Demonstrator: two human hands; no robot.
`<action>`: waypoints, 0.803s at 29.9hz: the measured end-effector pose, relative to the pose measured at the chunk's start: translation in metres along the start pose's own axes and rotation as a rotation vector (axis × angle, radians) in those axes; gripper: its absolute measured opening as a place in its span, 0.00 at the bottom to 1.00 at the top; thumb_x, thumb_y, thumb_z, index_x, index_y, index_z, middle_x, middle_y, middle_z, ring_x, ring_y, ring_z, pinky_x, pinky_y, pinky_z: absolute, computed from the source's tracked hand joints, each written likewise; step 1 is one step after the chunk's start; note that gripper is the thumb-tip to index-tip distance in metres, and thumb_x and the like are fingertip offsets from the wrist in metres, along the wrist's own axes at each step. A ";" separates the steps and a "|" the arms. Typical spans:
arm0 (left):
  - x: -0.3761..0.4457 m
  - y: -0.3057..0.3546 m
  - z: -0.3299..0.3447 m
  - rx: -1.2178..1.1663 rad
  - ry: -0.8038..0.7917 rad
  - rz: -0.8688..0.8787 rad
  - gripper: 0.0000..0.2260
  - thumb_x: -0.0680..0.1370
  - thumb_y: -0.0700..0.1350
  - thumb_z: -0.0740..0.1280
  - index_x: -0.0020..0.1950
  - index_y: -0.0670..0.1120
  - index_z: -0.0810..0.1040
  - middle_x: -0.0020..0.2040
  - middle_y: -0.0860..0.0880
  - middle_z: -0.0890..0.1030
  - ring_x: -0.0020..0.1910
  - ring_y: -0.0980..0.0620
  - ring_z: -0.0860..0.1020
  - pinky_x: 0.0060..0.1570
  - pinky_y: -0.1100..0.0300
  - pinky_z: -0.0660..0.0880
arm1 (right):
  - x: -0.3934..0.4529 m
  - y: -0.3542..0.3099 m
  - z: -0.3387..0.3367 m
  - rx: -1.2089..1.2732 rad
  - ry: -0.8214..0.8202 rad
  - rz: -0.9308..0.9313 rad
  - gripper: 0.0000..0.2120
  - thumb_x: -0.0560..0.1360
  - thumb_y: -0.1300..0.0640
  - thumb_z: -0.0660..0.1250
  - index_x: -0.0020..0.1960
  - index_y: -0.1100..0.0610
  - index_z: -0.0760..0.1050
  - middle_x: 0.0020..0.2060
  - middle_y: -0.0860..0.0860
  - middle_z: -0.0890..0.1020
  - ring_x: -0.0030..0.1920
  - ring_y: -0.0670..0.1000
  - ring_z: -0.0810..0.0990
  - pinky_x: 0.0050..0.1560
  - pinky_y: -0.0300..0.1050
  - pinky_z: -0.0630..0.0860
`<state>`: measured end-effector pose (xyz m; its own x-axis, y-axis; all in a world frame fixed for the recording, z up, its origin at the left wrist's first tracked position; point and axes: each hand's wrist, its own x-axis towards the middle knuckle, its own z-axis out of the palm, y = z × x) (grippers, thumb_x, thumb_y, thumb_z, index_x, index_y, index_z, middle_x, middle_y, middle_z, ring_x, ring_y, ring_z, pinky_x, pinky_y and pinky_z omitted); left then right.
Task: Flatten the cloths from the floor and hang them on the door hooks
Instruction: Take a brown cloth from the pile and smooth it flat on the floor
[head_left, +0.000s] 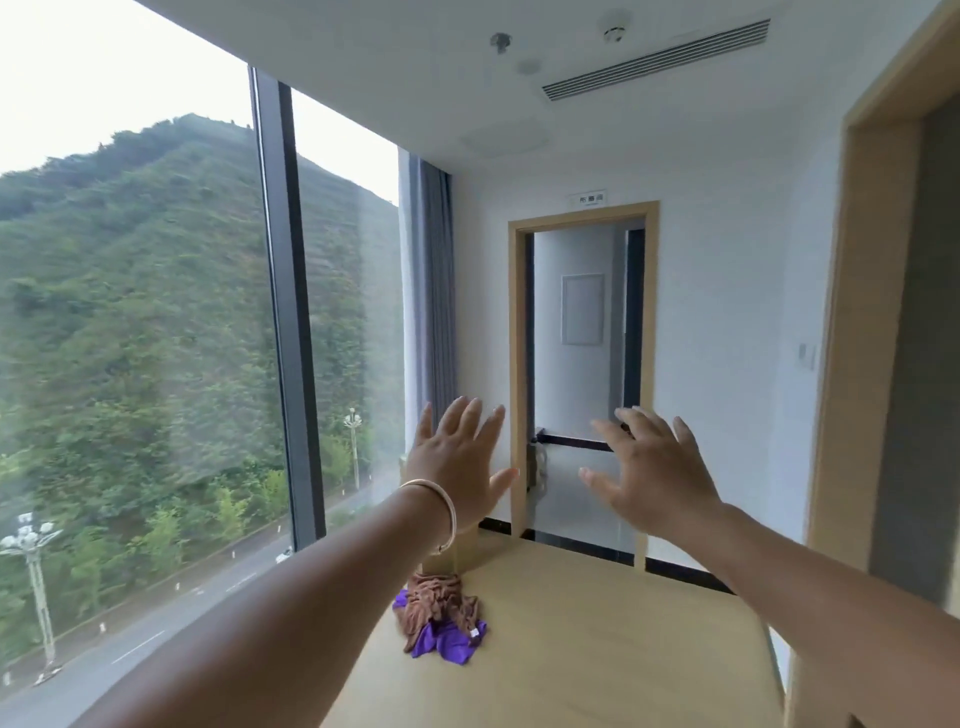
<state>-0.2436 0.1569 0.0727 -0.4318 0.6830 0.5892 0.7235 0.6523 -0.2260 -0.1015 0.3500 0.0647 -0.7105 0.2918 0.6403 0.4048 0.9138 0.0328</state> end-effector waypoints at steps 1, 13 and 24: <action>0.009 0.011 0.005 -0.013 0.006 0.012 0.33 0.78 0.65 0.49 0.78 0.51 0.45 0.79 0.48 0.51 0.77 0.48 0.46 0.74 0.42 0.41 | -0.001 0.013 0.001 -0.016 -0.007 0.017 0.29 0.76 0.35 0.55 0.74 0.45 0.61 0.74 0.51 0.63 0.75 0.53 0.56 0.74 0.59 0.51; 0.095 0.095 0.076 -0.104 0.002 0.137 0.32 0.78 0.65 0.49 0.78 0.52 0.45 0.79 0.47 0.51 0.78 0.46 0.47 0.73 0.41 0.41 | 0.000 0.117 0.041 -0.096 -0.036 0.221 0.28 0.78 0.37 0.54 0.74 0.47 0.62 0.74 0.51 0.64 0.75 0.51 0.57 0.74 0.57 0.50; 0.221 0.109 0.171 -0.150 0.041 0.230 0.33 0.78 0.66 0.49 0.78 0.52 0.46 0.78 0.47 0.52 0.77 0.45 0.48 0.73 0.39 0.44 | 0.072 0.176 0.116 -0.213 -0.094 0.320 0.29 0.77 0.35 0.50 0.75 0.45 0.57 0.75 0.49 0.60 0.76 0.50 0.54 0.74 0.57 0.51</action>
<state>-0.3521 0.4353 0.0451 -0.2267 0.7916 0.5674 0.8730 0.4235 -0.2421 -0.1479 0.5644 0.0272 -0.5750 0.5860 0.5710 0.7175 0.6965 0.0076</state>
